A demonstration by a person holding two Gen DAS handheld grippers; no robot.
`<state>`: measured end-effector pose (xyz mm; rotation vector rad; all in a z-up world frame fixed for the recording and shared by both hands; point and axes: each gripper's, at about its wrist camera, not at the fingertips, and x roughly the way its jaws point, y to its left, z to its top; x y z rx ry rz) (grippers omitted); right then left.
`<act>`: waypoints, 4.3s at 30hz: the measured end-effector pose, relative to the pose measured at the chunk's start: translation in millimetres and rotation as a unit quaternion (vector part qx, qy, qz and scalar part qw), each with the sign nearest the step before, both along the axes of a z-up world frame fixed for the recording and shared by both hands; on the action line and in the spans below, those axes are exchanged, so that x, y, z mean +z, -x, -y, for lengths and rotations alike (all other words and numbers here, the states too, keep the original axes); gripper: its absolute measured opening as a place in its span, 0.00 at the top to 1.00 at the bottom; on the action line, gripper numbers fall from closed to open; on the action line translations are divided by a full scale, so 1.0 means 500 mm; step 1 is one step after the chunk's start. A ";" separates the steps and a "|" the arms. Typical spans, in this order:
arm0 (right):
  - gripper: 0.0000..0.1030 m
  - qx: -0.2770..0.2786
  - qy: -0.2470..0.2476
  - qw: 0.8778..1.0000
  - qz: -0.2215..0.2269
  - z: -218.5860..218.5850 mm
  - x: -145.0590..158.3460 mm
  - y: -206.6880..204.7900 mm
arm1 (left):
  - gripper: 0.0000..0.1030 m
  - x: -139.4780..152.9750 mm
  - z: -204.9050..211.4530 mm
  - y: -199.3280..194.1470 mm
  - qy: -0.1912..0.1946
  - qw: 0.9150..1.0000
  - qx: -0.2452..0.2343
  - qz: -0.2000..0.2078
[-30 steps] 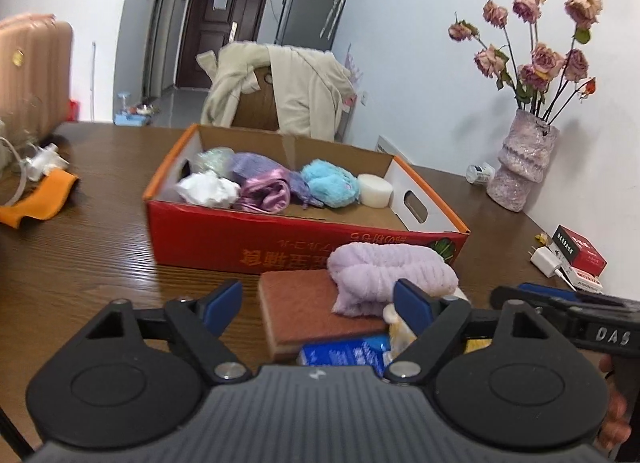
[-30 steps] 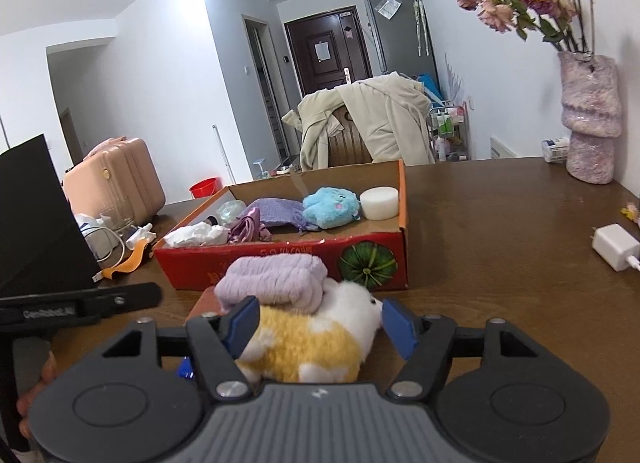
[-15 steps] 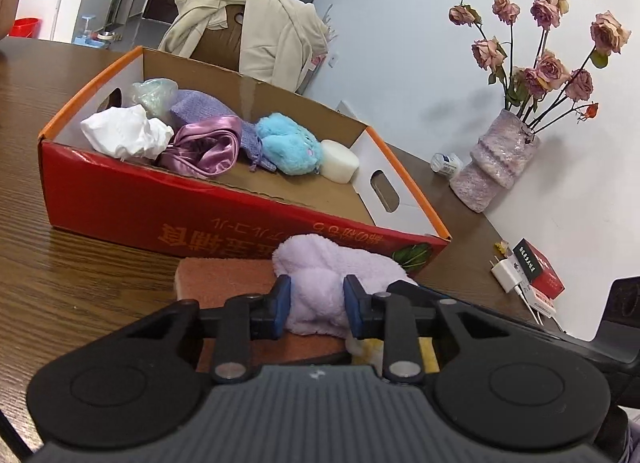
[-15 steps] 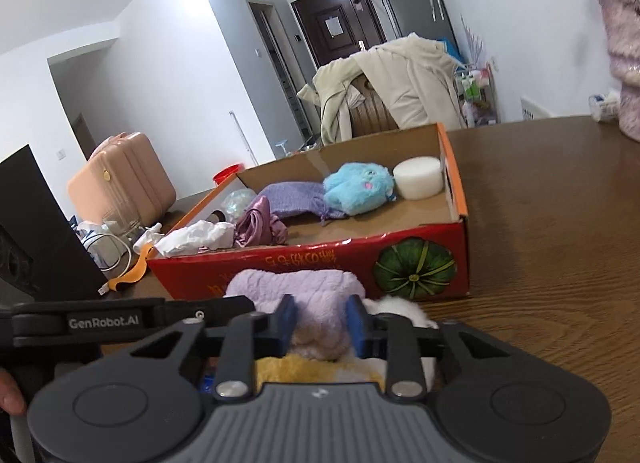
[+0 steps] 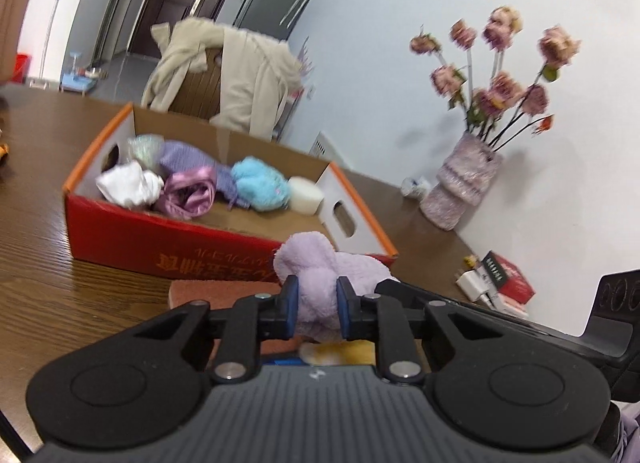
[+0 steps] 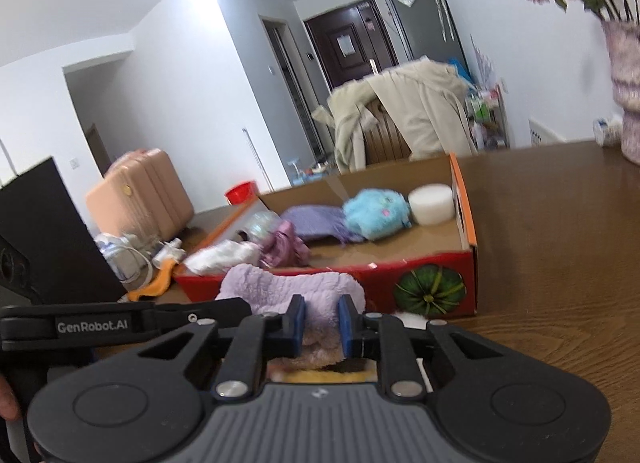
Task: Organize soft objects
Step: 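Lift the lavender towel into the box and open both tools, then withdraw both tools from the box toward the pile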
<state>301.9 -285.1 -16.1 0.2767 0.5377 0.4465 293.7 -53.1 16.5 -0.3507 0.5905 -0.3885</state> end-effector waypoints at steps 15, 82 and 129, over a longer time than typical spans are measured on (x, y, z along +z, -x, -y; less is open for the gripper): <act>0.84 0.007 -0.008 0.998 0.061 -0.031 0.076 0.287 | 0.81 0.064 -0.030 0.292 -0.002 0.998 -0.001 0.059; 0.72 0.004 0.036 0.988 -0.148 -0.094 -0.022 -0.431 | 0.64 -0.021 0.001 -0.399 -0.151 0.986 0.028 -0.068; 0.18 -0.033 0.101 0.988 0.116 0.036 0.015 0.412 | 0.08 0.012 0.005 0.369 -0.184 0.970 0.118 0.105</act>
